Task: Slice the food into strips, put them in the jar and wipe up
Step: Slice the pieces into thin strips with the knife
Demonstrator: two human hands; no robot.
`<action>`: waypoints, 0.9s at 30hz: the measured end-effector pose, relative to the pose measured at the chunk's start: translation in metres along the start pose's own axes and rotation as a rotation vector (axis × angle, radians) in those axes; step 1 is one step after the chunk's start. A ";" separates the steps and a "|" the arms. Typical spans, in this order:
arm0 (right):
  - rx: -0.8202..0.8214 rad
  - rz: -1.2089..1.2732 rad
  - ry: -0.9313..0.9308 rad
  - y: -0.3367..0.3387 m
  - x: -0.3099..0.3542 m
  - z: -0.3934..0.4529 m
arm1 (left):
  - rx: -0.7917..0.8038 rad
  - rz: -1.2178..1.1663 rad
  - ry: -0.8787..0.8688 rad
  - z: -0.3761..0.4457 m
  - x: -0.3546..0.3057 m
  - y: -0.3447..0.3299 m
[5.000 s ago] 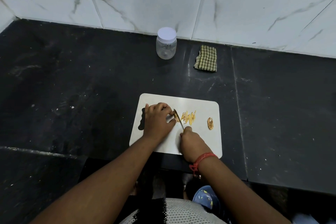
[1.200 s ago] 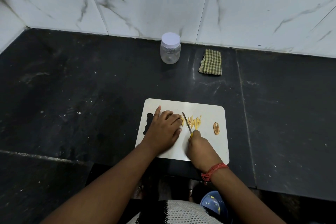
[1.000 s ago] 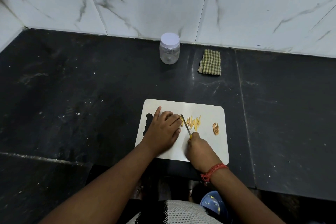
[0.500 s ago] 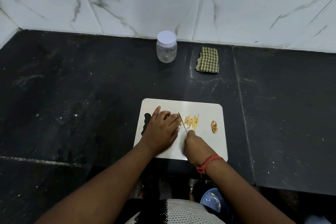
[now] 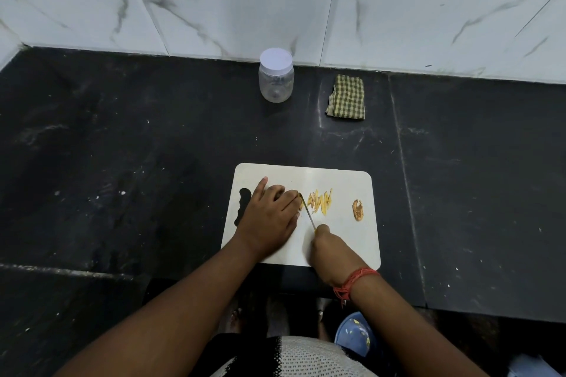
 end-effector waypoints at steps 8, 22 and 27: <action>0.112 -0.023 -0.054 -0.002 -0.006 -0.016 | -0.035 0.010 -0.006 0.000 0.000 -0.003; 0.334 0.644 -0.148 0.008 -0.026 -0.035 | 0.001 -0.029 0.007 -0.006 -0.002 -0.003; 0.319 0.722 -0.183 0.008 -0.022 -0.031 | 0.005 -0.030 0.001 -0.007 -0.002 -0.003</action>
Point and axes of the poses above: each hand's wrist, its own z-axis towards the middle knuckle, its own y-axis out of the back of the hand, x = y × z, the point moved 2 cm from there along z, towards the middle knuckle, and after that the axes turned 14 degrees about -y, right-handed, at the moved point
